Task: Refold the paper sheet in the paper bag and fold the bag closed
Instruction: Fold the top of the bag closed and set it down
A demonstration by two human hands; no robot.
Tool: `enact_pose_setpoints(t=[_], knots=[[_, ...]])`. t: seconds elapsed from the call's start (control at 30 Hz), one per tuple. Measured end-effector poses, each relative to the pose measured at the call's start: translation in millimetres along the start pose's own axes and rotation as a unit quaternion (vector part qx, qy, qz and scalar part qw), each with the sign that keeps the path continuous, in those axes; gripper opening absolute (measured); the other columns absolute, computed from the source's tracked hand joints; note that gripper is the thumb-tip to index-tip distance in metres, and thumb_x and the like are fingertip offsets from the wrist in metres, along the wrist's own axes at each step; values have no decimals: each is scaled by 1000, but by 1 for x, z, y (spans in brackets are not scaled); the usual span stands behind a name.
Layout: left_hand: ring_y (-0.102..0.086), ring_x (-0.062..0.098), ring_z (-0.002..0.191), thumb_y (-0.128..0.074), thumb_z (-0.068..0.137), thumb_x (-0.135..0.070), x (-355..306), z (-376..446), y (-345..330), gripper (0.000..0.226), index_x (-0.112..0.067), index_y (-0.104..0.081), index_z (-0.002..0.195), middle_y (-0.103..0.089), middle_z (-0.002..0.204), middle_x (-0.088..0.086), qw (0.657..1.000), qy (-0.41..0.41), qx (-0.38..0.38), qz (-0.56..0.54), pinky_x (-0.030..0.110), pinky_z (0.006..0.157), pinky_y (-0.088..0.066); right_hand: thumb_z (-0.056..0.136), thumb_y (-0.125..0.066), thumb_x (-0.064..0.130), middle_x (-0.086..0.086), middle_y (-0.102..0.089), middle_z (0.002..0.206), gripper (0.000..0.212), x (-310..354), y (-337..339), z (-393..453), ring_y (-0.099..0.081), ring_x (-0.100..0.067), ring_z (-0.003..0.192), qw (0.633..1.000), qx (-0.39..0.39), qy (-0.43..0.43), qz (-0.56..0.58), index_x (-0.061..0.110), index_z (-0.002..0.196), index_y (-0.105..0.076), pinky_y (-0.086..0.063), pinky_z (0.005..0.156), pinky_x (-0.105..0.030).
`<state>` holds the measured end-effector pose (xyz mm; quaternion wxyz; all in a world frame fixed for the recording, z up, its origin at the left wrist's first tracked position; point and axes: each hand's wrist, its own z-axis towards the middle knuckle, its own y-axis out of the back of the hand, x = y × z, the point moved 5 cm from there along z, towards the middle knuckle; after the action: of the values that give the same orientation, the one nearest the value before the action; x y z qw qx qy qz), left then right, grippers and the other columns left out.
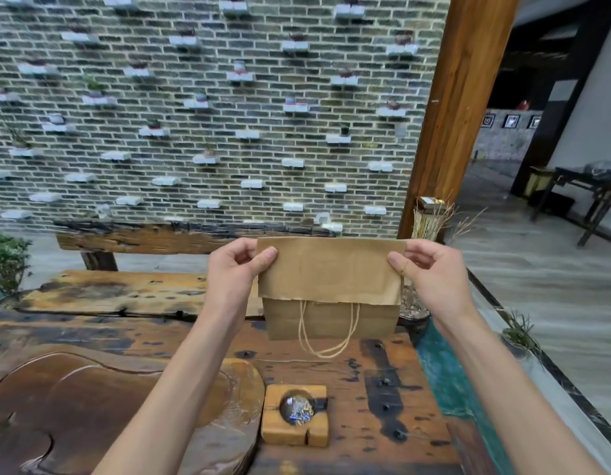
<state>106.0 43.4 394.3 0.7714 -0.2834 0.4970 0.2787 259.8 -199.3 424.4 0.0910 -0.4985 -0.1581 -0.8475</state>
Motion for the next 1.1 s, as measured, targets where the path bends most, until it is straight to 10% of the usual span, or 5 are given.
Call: enact_pose_setpoints(t=[0.23,0.4,0.53,0.97,1.1], knots=[[-51,22,78,-69,88,-3,-39,1,4,16,10,-61,84,-53,81,14,999,-35,-20,-9,40,77,-48,84,-74,7,-12,-70,85,13,38,2,14,-62,-14,79,998,27,52,14,18,90,-71,-53,81,-33],[-57,20,76,-69,88,-2,-67,-17,29,19,-12,-72,72,-62,74,8,997,-43,-66,5,35,73,-51,84,-73,6,-13,-72,89,10,58,-20,14,-63,-15,80,994,71,81,26,15,88,-72,-54,80,-35],[-55,16,69,-70,87,-5,-88,-44,67,22,-18,-73,70,-62,66,-2,990,-60,-125,38,28,65,-49,86,-70,5,8,-71,78,25,73,-58,5,-63,-5,73,983,132,103,70,29,81,-69,-54,67,-15],[-53,5,56,-70,86,-3,-173,-171,275,24,-13,-69,65,-61,57,-8,924,-104,-340,142,19,56,-45,87,-68,-1,21,-72,68,27,166,-269,-98,-63,7,63,913,337,101,207,25,79,-70,-53,58,-9],[-59,22,75,-71,85,-4,-199,-215,359,17,-15,-76,74,-69,77,10,903,-110,-389,148,37,72,-47,86,-70,3,15,-74,71,26,208,-351,-148,-65,-2,68,887,387,114,223,27,78,-71,-57,61,-18]])
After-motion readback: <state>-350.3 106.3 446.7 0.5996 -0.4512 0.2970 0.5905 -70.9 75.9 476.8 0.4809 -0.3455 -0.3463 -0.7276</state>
